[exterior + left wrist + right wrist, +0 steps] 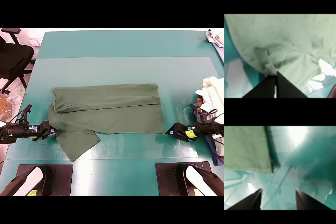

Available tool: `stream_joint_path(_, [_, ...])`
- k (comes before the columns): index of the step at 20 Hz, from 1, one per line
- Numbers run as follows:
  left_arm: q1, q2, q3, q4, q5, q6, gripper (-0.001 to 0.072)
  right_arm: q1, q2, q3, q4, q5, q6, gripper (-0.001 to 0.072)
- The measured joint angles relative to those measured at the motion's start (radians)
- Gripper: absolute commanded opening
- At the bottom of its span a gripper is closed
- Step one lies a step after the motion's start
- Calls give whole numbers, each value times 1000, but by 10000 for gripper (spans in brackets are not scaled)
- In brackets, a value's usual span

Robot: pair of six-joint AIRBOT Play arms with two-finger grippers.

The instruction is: Fold the shirts.

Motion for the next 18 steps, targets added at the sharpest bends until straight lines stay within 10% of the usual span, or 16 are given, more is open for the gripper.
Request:
stream_joint_path(8, [0,0,0,-3,-6,6,27,-1,-115,-39,194,-116,-118,422])
stream_joint_path(13, [0,0,0,-3,-8,11,26,-2,-143,-44,211,-152,-138,20])
stream_joint_path(18, [0,0,17,-51,-51,56,25,0,-23,-43,238,-146,-142,20])
